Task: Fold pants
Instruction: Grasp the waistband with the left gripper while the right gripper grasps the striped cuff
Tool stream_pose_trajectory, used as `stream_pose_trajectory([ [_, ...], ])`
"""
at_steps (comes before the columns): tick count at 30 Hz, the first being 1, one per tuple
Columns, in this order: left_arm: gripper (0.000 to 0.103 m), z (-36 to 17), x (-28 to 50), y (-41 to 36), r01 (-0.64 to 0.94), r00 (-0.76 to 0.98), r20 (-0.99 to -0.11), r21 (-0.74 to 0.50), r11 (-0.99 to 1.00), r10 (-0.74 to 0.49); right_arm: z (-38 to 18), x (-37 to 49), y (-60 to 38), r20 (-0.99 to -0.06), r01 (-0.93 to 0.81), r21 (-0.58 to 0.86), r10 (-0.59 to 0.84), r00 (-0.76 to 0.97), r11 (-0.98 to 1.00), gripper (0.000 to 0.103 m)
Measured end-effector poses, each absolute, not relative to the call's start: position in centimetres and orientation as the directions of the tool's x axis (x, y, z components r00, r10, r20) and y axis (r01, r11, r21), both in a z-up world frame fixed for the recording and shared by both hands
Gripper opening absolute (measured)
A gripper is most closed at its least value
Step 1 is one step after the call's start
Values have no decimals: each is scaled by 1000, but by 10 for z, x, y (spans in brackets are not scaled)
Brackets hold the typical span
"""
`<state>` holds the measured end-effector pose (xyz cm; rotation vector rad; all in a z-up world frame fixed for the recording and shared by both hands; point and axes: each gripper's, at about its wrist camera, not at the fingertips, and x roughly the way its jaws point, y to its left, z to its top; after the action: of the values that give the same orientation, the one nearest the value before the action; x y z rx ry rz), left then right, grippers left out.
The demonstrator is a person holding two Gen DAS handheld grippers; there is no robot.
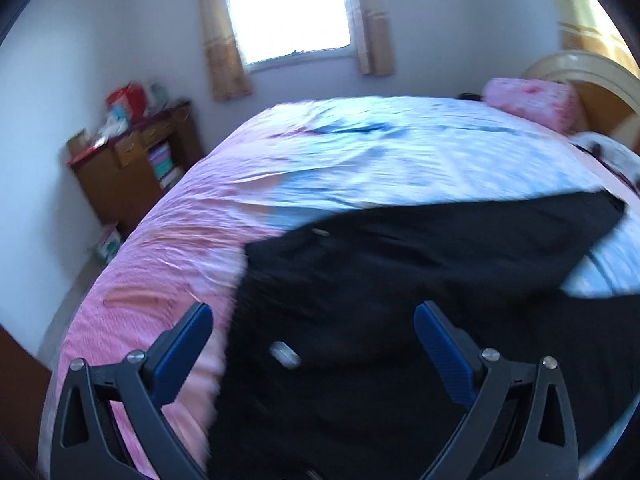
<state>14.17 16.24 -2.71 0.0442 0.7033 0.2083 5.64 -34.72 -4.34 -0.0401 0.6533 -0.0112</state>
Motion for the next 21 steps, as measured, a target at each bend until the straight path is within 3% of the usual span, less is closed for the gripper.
stream_pose_trajectory([
  [3,85,-38,197,210,-206,681,-711,41,978,174,-44,66,-357,-620,20,0,-16,785,1000,102],
  [7,71,-69,257,249,-252,566,-812,-3,968,145,-45,72,-358,-630,25,-39,-44,776,999,102],
  [12,52,-108,286,263,-270,477,-877,-84,959,58,-42,78,-372,-625,59,-65,-87,776,996,102],
  [21,54,-122,295,264,-259,461,-887,-109,960,24,-22,150,-434,-697,31,-4,-24,716,1000,102],
])
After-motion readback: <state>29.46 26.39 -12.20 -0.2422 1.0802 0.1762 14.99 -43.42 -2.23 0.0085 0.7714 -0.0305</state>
